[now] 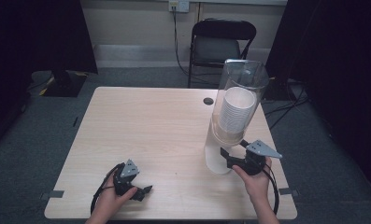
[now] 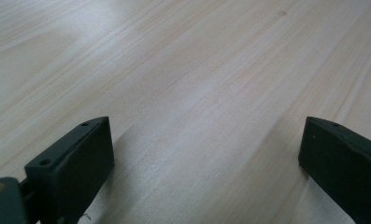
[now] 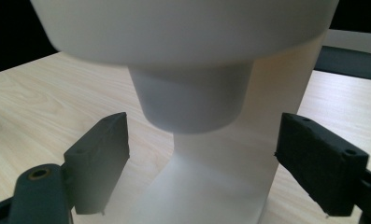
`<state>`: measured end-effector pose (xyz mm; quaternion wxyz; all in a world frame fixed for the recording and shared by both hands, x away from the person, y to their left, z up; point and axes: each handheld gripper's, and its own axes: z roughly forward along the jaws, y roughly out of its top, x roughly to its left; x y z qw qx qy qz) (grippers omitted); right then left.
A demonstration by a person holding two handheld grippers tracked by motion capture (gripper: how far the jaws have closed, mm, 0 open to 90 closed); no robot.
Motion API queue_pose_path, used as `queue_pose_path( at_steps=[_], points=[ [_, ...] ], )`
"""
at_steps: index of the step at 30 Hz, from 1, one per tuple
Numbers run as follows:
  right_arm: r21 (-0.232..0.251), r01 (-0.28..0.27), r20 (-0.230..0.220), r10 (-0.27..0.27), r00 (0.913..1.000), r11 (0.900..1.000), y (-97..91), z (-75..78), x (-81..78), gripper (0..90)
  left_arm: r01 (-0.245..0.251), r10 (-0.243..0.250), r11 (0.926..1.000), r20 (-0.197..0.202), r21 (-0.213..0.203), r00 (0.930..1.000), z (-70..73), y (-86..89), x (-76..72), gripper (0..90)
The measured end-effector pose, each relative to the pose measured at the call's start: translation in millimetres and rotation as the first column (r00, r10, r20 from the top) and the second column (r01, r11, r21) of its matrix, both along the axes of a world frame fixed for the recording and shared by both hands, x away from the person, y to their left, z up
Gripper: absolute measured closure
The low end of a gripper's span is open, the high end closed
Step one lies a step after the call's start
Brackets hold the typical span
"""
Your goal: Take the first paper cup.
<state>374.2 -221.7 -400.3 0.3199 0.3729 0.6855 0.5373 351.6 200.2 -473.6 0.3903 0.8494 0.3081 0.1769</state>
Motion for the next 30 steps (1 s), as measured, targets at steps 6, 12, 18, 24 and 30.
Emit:
queue_pose_path(
  at_steps=[6,12,18,24,30],
  points=[
    [0.029,-0.012,0.03,0.011,0.9995,0.9995,5.9,7.2,6.2,17.5,0.0,0.0,1.0,0.0,0.0,1.0,0.0,0.0,0.0,2.8],
    [0.047,-0.019,0.061,0.016,0.998,0.9987,10.8,8.9,10.6,18.1,0.0,0.0,1.0,0.0,0.0,1.0,0.0,0.0,0.0,2.8],
    [0.084,-0.024,0.078,0.017,0.9968,0.9962,11.7,7.4,12.6,19.1,0.0,0.0,1.0,-0.001,0.001,1.0,0.1,0.0,0.0,2.9],
    [0.1,-0.026,0.075,0.019,0.997,0.9947,9.4,6.5,16.6,20.2,0.0,0.0,1.0,0.0,0.0,1.0,0.0,0.0,0.0,2.8],
    [0.106,-0.06,0.092,0.051,0.9945,0.9925,11.4,7.9,16.9,29.0,0.0,0.0,1.0,0.0,0.0,1.0,0.0,0.0,0.1,2.8]
  ],
)
